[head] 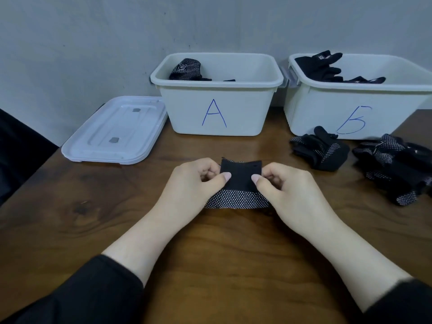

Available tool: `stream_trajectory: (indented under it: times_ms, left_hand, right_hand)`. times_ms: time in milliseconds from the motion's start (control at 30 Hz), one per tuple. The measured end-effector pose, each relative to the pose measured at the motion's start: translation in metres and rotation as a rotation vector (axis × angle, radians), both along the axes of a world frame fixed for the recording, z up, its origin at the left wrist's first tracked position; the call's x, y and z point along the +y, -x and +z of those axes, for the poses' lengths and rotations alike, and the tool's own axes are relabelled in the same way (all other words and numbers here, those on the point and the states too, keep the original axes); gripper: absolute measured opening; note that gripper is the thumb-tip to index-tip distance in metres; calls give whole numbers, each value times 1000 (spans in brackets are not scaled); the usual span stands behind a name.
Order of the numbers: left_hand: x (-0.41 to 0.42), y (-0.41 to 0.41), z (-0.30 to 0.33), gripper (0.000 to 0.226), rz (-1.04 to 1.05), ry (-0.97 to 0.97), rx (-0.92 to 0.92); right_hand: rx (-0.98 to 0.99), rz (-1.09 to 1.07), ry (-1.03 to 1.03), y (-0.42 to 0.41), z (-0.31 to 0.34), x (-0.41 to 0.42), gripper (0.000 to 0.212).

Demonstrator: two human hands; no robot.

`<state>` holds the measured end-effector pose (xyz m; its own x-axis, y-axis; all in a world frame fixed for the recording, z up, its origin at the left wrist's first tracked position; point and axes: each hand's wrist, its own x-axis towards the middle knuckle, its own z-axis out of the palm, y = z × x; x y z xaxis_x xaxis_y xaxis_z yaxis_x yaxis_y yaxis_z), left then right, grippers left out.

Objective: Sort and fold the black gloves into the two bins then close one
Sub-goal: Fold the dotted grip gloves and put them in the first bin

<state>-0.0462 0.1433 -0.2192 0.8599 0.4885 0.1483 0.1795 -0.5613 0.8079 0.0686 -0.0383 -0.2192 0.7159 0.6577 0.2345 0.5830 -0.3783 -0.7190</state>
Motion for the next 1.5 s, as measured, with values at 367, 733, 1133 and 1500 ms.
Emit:
stream_trajectory:
  times_ms: [367, 733, 1133, 1500]
  left_hand:
    - [17, -19, -6, 16, 67, -393, 32]
    - [19, 1, 0, 75, -515, -583, 533]
    - [16, 6, 8, 17, -261, -352, 137]
    - [25, -32, -17, 13, -61, -362, -42]
  right_hand:
    - [-345, 19, 53, -24, -15, 27, 10]
    - [-126, 541, 318, -48, -11, -3, 59]
    - [-14, 375, 102, -36, -3, -3, 22]
    - [-246, 132, 31, -47, -23, 29, 16]
